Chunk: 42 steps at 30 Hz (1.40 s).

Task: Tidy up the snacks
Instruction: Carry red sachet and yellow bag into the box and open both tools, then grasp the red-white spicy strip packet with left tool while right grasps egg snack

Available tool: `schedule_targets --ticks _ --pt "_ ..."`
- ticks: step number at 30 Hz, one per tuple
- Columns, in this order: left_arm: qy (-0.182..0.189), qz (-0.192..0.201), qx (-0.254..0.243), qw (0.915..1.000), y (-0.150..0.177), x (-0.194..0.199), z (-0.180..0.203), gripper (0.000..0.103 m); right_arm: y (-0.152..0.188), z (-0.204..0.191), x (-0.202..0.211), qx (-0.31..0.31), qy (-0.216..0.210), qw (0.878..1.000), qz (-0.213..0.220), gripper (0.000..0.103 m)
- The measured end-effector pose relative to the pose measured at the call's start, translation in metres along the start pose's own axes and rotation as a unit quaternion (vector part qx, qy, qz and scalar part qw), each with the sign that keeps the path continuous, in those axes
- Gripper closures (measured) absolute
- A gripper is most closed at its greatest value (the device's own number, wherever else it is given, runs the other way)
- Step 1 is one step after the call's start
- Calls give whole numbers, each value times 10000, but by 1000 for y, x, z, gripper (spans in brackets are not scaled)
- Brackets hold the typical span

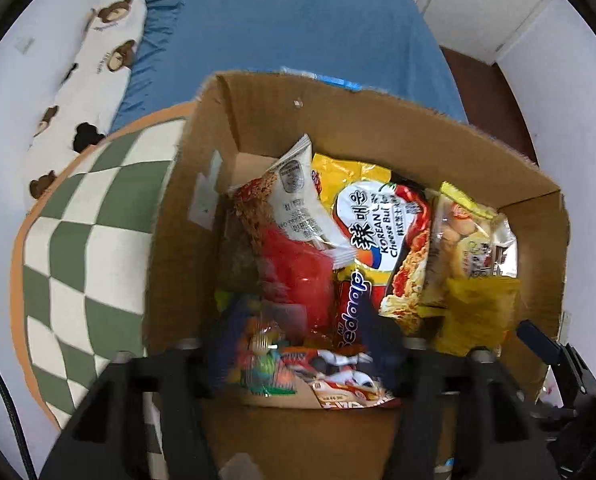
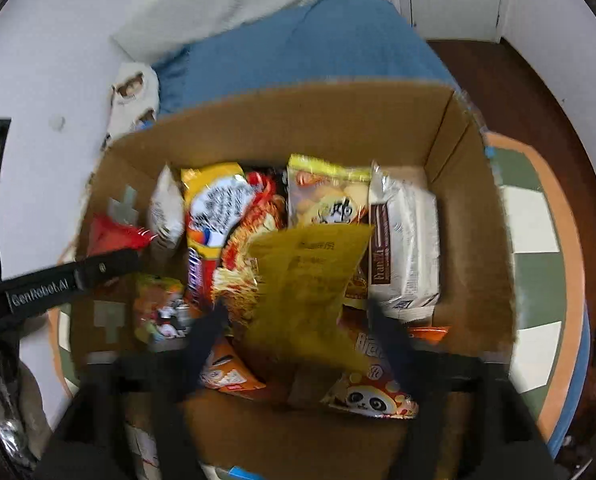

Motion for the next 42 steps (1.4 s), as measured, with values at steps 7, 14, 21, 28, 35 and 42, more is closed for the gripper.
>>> schedule_targets --ticks 7,14,21,28,35,42 --pt "-84 38 -3 10000 -2 -11 -6 19 -2 4 -13 -26 320 9995 -7 6" --pt "-195 263 -69 9994 12 0 2 19 -1 4 4 31 486 9984 294 6" --pt "-387 790 -159 9960 41 34 18 19 20 5 47 180 534 9958 718 6" --pt "-553 1426 -224 9880 76 84 35 19 50 9 97 315 420 9905 1268 6" --pt "-727 1926 -330 9780 110 127 50 19 84 9 143 387 253 9844 1696 6" --pt "-769 2207 -355 9717 140 156 62 19 116 7 178 391 5 9812 1892 6"
Point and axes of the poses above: each gripper's, at about its wrist camera, not at the fingertips, and x roughly against the way its jaws point, z to its right, y to its underside, the point moved 2 cm from there along -x, roughly the way its jaws point, and after that the axes turned 14 degrees about -x, right-handed, at the moved point
